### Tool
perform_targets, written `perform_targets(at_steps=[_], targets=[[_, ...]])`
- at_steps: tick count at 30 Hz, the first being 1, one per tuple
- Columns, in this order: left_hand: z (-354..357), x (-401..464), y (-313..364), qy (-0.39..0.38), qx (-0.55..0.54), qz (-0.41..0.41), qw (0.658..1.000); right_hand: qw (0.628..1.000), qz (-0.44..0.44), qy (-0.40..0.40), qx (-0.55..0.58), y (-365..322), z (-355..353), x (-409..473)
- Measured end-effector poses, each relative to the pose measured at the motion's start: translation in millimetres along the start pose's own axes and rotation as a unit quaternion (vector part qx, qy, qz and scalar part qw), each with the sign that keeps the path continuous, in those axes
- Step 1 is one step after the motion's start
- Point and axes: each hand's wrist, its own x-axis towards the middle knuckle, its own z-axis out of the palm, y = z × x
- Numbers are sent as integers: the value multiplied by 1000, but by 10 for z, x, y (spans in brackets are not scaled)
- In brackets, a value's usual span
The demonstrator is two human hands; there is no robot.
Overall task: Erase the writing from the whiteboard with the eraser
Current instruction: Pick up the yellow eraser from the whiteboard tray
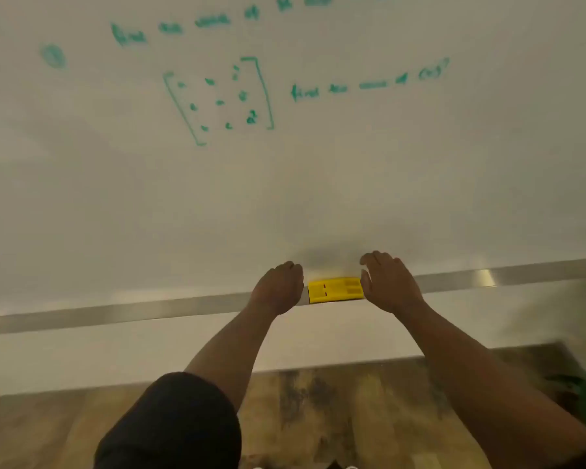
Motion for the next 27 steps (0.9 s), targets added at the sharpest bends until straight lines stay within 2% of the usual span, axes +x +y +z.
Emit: perform_targets(at_steps=[3,6,10,13,17,23,27], targets=[[187,130,13,-44,-40,-74,996,995,40,-86,21,64,248,-54],[364,252,31,-69,-79,-106,989,980,84,-182,17,138,471,-92],[583,413,55,-116,-91,-135,980,957,155,-233,81,198,659,-49],[717,532,107,-121,-133,-190,965,943,211,-220,132,289,793,-2],[831,633,185,-114,-194,-251,942,941,195,-224,163,347,908,73],[956,697,256,-120,-226,-264,930,921,204,-234,237,257,1026,142],[910,654,306,-96,-224,-278,929,920,193,-189,285,237,959,147]])
